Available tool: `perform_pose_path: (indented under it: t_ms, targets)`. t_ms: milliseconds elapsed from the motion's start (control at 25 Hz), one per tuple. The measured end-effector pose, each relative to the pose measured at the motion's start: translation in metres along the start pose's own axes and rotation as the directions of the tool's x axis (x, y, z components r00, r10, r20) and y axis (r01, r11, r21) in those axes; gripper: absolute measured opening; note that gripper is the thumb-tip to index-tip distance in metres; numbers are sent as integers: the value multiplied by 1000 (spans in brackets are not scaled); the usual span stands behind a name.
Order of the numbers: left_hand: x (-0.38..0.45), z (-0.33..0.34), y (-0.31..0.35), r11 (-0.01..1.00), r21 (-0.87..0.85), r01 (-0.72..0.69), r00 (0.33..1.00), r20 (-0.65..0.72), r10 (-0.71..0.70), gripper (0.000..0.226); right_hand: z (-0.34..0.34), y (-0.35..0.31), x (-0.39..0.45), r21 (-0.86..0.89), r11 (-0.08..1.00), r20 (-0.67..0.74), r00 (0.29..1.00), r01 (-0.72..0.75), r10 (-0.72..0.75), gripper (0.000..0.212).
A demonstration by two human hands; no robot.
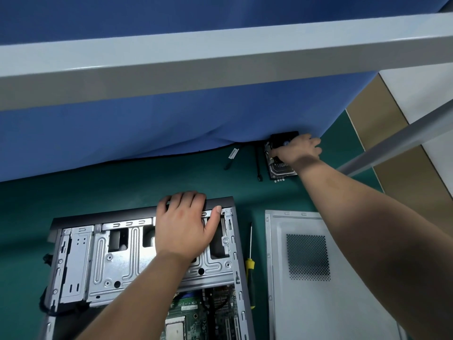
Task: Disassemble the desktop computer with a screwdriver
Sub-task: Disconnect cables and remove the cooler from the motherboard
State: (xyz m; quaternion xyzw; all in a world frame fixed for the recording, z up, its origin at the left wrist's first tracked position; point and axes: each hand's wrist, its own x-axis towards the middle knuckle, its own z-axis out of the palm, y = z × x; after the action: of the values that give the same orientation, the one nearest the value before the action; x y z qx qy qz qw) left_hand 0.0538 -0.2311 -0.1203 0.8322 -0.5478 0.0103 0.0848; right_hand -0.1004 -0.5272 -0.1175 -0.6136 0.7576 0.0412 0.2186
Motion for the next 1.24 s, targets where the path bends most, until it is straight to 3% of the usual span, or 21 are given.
perform_pose_path:
  t_ms: [240,440,560,720,840,1040,1120,1200,1240]
  targets:
    - [-1,0,0,1000,3,0,1000,2,0,43,12,5,-4,33,999,-33,999,36,-35,113]
    - [0,0,0,1000,-6,2,1000,-13,-2,44,11,14,-8,65,997,29,998,46,-48,119]
    - [0,3,-2,1000,-4,2,1000,-15,-2,44,12,26,-26,120,985,-42,992,125,-120,118]
    - [1,-1,-1,1000,12,5,1000,17,-5,46,14,52,-87,24,923,-179,910,384,-374,103]
    - [-1,-9,0,1000,-11,5,999,51,-4,50,19,69,-146,-31,859,-81,855,511,-512,93]
    - [-14,-28,-18,969,-209,-128,964,203,172,63,21,94,-237,161,826,19,835,540,-549,71]
    - [-36,-34,-32,937,-318,-145,954,206,217,62,23,104,-267,210,800,27,815,562,-580,64]
    - [-69,-41,-44,912,-380,-156,954,182,239,60,29,113,-292,201,745,17,758,636,-652,60]
    - [-90,-45,-50,904,-392,-171,949,181,258,58,35,119,-305,129,683,10,688,719,-726,58]
